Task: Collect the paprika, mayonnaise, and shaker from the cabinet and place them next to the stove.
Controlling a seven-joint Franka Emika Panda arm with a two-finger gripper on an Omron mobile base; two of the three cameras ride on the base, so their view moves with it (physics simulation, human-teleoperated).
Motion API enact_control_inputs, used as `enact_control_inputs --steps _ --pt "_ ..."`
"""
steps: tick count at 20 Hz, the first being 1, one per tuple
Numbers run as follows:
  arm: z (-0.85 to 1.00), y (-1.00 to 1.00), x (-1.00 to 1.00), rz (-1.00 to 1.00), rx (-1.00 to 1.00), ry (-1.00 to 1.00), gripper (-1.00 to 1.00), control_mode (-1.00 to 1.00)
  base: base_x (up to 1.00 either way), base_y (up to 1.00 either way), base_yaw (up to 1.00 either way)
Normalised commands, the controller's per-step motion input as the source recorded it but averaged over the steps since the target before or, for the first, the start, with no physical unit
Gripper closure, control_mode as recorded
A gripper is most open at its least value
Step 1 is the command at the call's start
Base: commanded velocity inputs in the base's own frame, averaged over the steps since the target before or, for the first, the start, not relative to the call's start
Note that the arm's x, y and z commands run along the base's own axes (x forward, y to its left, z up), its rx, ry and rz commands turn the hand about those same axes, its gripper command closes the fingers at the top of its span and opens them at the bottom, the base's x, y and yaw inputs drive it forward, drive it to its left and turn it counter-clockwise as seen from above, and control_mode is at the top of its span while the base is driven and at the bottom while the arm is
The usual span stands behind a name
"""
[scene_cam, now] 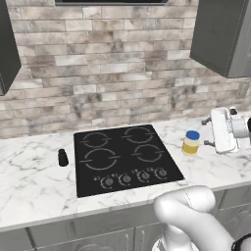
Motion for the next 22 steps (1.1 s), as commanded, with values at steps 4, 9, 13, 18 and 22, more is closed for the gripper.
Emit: enact_control_inputs --steps 4,9,13,18,22 --pt "0.82 0.42 -0.65 -0.01 -0.05 -0.05 -1.00 -1.00 0.00 0.00 0.00" --pt "0.52 0.69 -0.62 0.00 -0.05 0.00 -1.00 -1.00 0.00 0.00 0.00" --pt "0.04 0.86 -0.67 0.00 -0.07 0.01 -1.00 -1.00 0.00 0.00 0.00" --pt "-0.08 0.67 -0.53 0.00 -0.07 0.05 -1.00 -1.00 0.00 0.00 0.00" --pt "-0.06 0.15 -0.11 0.00 -0.01 0.02 -1.00 1.00 -0.45 0.38 0.03"
